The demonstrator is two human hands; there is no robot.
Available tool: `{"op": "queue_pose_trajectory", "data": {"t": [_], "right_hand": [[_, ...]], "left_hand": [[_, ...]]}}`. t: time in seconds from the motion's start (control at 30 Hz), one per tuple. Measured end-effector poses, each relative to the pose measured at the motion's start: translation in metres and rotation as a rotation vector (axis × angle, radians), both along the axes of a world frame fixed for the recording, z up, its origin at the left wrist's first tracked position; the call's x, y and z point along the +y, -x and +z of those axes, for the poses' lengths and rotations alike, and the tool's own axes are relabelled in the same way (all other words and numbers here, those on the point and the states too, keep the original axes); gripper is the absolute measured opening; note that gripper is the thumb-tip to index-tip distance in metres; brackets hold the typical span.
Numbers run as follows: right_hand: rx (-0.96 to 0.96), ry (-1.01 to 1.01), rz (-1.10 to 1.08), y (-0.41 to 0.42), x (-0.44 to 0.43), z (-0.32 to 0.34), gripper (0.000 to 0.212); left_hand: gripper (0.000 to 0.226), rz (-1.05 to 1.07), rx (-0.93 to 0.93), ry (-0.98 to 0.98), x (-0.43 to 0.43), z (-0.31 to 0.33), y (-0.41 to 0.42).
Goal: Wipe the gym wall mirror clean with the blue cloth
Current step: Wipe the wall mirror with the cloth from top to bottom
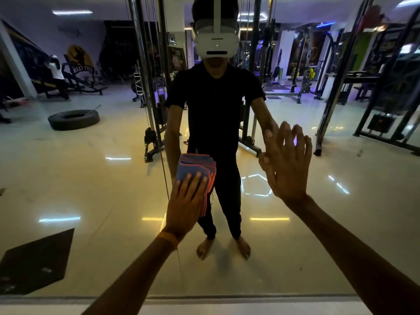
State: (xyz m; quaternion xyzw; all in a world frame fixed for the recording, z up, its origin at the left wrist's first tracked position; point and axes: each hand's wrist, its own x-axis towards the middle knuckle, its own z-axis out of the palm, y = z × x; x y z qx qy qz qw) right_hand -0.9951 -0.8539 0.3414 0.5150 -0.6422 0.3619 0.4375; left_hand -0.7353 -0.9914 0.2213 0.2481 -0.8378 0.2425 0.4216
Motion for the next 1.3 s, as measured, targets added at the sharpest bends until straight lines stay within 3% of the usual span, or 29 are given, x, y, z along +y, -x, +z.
{"op": "queue_pose_trajectory", "data": {"t": [0.07, 0.13, 0.27, 0.33, 0.43, 0.57, 0.73, 0.9, 1.07, 1.13, 1.3], "right_hand": [[0.015, -0.02, 0.028, 0.003, 0.003, -0.003, 0.054], [0.025, -0.014, 0.043, 0.003, 0.005, 0.001, 0.053], [0.025, 0.003, 0.024, 0.001, 0.004, 0.007, 0.051], [0.017, 0.008, 0.02, -0.002, 0.003, 0.006, 0.051], [0.006, 0.013, 0.052, -0.002, 0.004, 0.004, 0.053], [0.048, -0.015, 0.079, 0.005, 0.01, 0.003, 0.058], [0.059, -0.011, 0.054, 0.018, 0.023, 0.02, 0.061], [0.056, 0.015, 0.019, 0.034, 0.021, 0.025, 0.059], [0.122, -0.033, 0.024, 0.039, 0.011, 0.011, 0.061], [0.185, -0.044, 0.063, 0.054, 0.009, 0.008, 0.064], [0.225, -0.021, 0.114, 0.07, 0.003, 0.003, 0.073]], "left_hand": [[0.084, -0.011, 0.019, 0.005, -0.003, 0.009, -0.002], [0.066, -0.034, 0.069, -0.013, -0.005, 0.057, 0.006], [0.066, -0.058, 0.313, -0.039, -0.013, 0.18, 0.031], [0.07, -0.042, 0.346, -0.006, -0.018, 0.2, 0.036], [0.072, -0.082, 0.21, 0.041, -0.018, 0.137, 0.029], [0.065, -0.053, 0.113, -0.064, 0.008, 0.024, 0.021], [0.067, -0.039, 0.177, 0.023, -0.002, 0.085, 0.036], [0.07, -0.081, 0.364, -0.09, 0.009, 0.142, 0.072], [0.083, -0.064, 0.003, 0.097, 0.047, 0.061, 0.115], [0.075, -0.006, 0.102, 0.076, 0.045, 0.056, 0.117], [0.06, 0.07, 0.612, -0.192, 0.006, 0.079, 0.076]]}}
